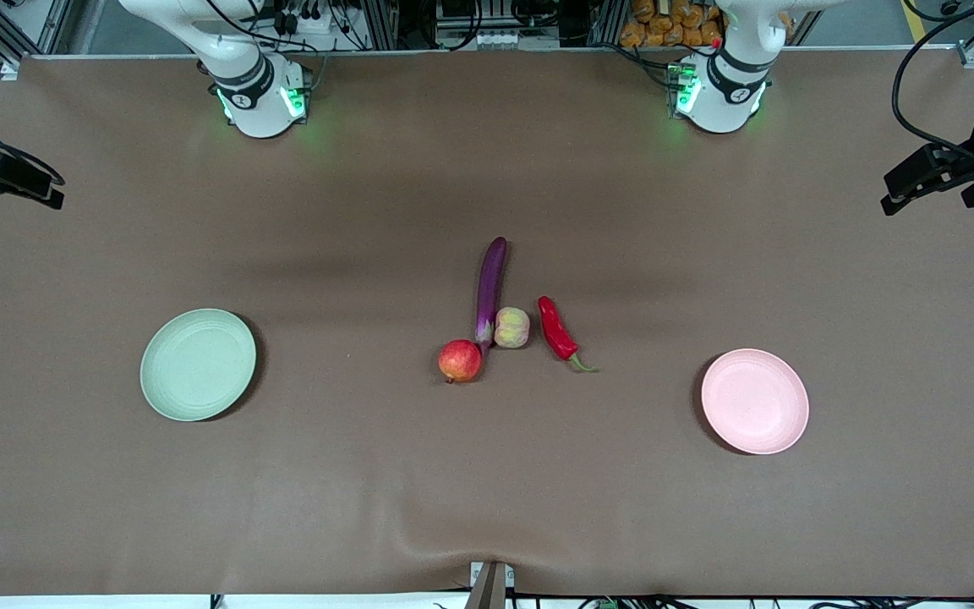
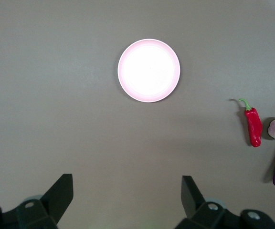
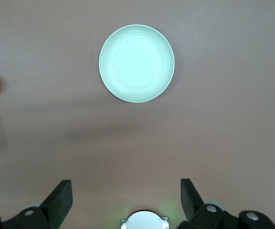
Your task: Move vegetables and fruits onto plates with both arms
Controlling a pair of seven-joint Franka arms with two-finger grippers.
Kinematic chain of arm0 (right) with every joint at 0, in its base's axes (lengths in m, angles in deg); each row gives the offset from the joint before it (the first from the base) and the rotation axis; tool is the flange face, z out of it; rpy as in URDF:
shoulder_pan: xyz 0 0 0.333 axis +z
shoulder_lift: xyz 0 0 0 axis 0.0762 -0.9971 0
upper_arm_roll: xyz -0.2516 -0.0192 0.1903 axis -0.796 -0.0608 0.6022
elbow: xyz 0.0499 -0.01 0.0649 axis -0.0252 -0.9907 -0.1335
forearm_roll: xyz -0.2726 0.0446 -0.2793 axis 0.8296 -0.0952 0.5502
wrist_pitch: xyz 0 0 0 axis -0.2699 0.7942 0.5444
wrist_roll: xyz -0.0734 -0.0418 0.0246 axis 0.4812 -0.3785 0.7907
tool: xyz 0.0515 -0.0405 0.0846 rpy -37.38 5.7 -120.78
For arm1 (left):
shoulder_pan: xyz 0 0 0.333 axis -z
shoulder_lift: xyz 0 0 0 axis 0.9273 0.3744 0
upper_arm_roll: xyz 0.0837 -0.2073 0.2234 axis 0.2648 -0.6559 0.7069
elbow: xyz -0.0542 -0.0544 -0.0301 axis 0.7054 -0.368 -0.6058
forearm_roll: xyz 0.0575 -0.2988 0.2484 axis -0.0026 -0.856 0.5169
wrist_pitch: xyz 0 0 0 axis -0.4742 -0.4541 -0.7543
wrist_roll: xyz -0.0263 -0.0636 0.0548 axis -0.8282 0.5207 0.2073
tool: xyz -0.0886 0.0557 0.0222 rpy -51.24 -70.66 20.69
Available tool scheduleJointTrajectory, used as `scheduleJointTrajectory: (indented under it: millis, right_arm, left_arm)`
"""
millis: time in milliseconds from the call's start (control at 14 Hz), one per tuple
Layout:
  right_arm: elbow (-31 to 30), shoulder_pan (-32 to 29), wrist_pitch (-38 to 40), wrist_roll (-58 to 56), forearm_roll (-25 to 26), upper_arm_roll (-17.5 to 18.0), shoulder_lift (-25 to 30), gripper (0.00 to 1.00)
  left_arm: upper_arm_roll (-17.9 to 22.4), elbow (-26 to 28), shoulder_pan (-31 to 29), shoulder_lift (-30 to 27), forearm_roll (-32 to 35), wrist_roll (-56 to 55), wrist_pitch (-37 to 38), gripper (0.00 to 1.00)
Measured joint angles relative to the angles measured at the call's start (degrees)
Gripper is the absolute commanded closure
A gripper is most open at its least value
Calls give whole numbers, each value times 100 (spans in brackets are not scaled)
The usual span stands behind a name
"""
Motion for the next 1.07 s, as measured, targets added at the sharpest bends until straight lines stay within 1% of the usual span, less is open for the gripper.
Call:
scheduleJointTrajectory:
  millis: [1071]
  right_arm:
    - [-7, 1, -21, 0, -4, 45, 0, 0]
  left_arm:
    - [-14, -162, 1, 119, 0, 0, 113, 0]
